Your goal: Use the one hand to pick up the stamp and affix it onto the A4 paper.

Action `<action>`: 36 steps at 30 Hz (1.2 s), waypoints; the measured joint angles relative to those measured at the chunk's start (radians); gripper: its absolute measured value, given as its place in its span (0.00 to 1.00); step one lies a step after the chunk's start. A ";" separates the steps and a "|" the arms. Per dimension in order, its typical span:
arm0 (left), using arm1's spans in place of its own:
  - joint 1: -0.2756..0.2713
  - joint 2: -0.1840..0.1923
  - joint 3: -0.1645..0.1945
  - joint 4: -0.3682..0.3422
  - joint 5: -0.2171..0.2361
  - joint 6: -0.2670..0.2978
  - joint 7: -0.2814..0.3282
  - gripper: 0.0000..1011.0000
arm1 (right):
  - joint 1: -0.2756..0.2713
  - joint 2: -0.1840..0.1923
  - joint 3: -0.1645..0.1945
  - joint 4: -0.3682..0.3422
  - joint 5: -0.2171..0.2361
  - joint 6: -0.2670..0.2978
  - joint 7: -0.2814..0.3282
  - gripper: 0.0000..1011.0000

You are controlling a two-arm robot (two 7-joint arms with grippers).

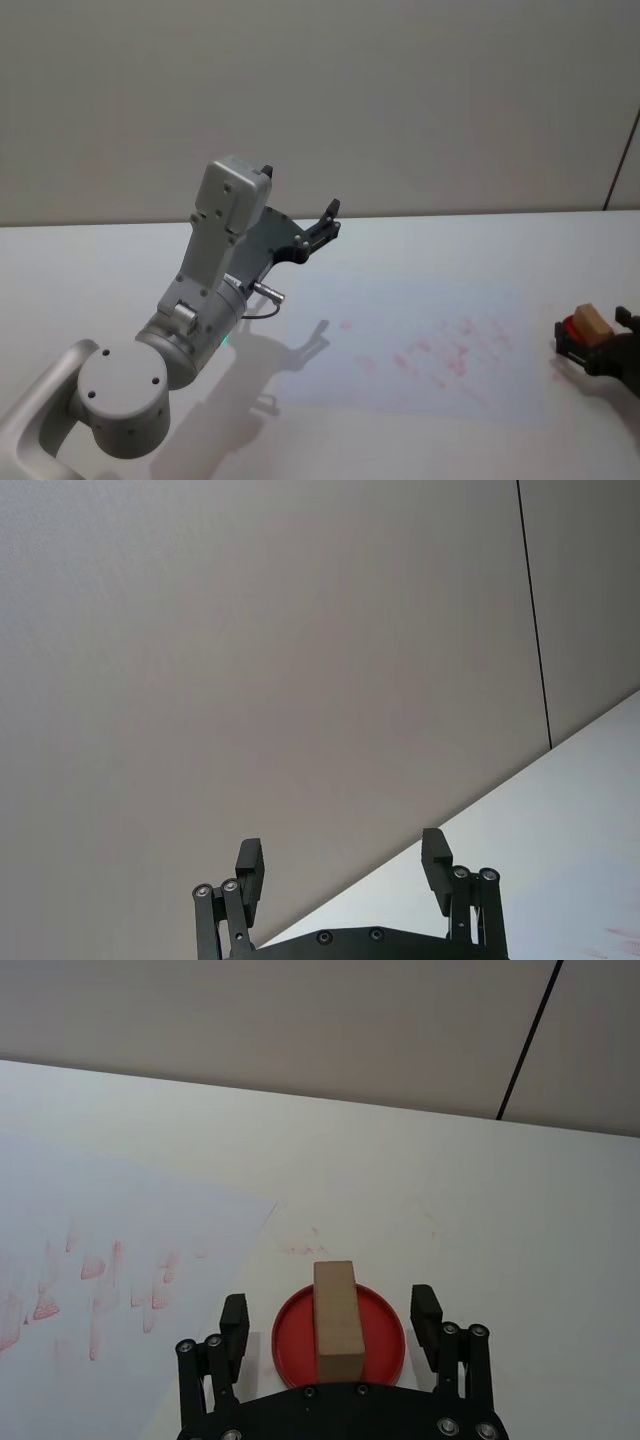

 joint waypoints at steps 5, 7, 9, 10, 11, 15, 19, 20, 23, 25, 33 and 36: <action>0.000 0.000 0.000 0.000 0.000 0.000 0.000 0.99 | 0.006 -0.005 -0.002 0.007 -0.004 0.005 -0.007 0.90; 0.000 0.000 0.000 0.000 0.000 0.000 0.000 0.99 | 0.007 -0.007 -0.002 0.008 -0.005 0.006 -0.009 0.87; 0.000 0.000 0.000 0.000 0.000 0.000 0.000 0.99 | 0.009 -0.009 -0.002 0.010 -0.007 0.008 -0.011 0.80; 0.000 0.000 0.000 0.000 0.000 0.000 0.000 0.99 | 0.009 -0.009 -0.003 0.010 -0.008 0.009 -0.011 0.78; 0.000 0.000 0.000 0.000 0.000 0.000 0.000 0.99 | 0.010 -0.010 -0.003 0.011 -0.010 0.009 -0.012 0.73; 0.000 0.000 0.000 0.000 0.000 0.000 0.000 0.99 | 0.011 -0.011 -0.003 0.011 -0.015 0.011 -0.012 0.64; 0.000 0.000 0.000 0.000 0.000 0.000 0.000 0.99 | 0.010 -0.011 -0.003 0.010 -0.019 0.012 -0.011 0.50; 0.000 0.000 0.000 0.000 0.000 0.000 0.000 0.99 | 0.010 -0.011 -0.003 0.009 -0.020 0.012 -0.009 0.45; 0.000 0.000 0.000 0.000 0.000 0.000 0.000 0.99 | 0.009 -0.011 -0.003 0.006 -0.023 0.011 -0.006 0.37; 0.000 0.000 0.000 0.000 0.000 0.000 0.000 0.99 | 0.009 -0.010 -0.003 0.005 -0.024 0.009 -0.003 0.30; 0.000 0.000 0.000 0.000 0.000 0.000 0.000 0.99 | 0.006 -0.010 -0.003 -0.002 -0.029 0.001 0.008 0.22; 0.000 0.000 0.000 0.000 0.000 0.000 0.000 0.99 | 0.006 -0.011 -0.003 -0.004 -0.029 -0.002 0.010 0.22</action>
